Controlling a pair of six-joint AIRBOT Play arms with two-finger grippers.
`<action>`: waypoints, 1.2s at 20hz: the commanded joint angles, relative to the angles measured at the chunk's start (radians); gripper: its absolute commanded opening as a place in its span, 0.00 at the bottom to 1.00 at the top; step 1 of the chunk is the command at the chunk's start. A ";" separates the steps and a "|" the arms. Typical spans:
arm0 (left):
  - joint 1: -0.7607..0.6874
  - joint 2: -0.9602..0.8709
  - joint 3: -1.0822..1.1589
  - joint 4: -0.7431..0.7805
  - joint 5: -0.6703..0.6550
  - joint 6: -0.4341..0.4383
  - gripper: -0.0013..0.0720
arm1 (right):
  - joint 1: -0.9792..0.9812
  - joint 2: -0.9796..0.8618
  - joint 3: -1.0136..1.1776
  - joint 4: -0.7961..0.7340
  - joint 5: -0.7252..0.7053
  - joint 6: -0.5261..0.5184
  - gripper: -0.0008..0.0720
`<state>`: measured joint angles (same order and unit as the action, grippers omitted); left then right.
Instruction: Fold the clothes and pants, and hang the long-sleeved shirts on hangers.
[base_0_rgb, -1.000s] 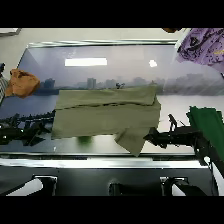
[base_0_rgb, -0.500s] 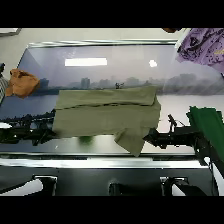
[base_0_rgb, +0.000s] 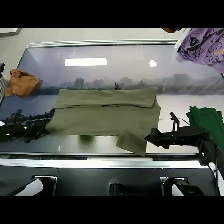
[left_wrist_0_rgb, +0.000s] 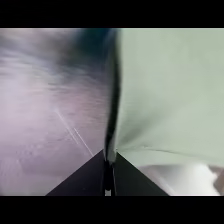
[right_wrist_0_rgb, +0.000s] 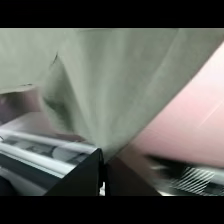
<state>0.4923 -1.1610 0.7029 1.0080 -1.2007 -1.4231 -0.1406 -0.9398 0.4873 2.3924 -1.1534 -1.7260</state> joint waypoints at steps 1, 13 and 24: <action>0.000 0.191 0.008 0.111 -0.085 -0.116 0.03 | 0.001 0.135 0.012 -0.053 -0.127 0.105 0.05; -0.075 0.258 0.008 0.150 0.089 -0.149 0.03 | 0.002 0.109 0.203 -0.122 -0.140 0.107 0.05; -0.246 -0.159 0.235 0.122 0.353 -0.125 0.03 | 0.002 -0.503 0.660 -0.099 -0.020 -0.033 0.05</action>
<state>0.2802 -1.2018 0.8516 1.1305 -0.8886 -1.5616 -0.1394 -1.3144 1.0370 2.2932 -1.2034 -1.7363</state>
